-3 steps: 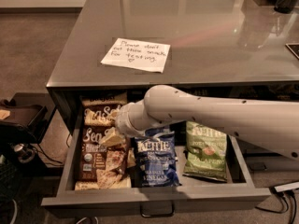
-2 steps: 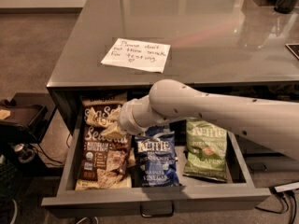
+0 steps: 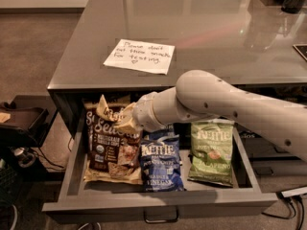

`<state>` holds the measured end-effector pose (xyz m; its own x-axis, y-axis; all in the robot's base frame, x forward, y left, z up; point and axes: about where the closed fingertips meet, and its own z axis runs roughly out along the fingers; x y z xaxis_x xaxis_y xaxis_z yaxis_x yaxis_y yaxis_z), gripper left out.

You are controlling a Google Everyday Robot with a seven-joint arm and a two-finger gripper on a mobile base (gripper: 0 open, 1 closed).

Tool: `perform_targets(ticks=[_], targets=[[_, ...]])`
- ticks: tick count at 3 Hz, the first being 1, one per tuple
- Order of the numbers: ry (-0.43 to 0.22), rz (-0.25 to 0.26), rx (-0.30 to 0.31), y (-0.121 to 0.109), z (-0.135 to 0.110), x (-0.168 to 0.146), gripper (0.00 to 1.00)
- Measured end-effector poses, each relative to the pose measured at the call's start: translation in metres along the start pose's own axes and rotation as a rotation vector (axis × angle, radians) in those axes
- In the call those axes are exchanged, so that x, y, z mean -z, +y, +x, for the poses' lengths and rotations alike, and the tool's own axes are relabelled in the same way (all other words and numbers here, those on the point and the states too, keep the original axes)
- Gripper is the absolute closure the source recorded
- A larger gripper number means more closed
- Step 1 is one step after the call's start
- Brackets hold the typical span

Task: Pick brown chip bag from top drawer and place on counter

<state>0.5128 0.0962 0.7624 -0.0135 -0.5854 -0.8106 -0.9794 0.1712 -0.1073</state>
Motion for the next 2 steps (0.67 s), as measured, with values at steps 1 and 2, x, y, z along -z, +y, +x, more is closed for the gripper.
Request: perform_targets(ticks=[1, 2], targets=[[-0.065, 0.013, -0.013, -0.001, -0.017, 0.039, 1.00], [-0.098, 0.028, -0.012, -0.005, -0.043, 0.087, 1.00]])
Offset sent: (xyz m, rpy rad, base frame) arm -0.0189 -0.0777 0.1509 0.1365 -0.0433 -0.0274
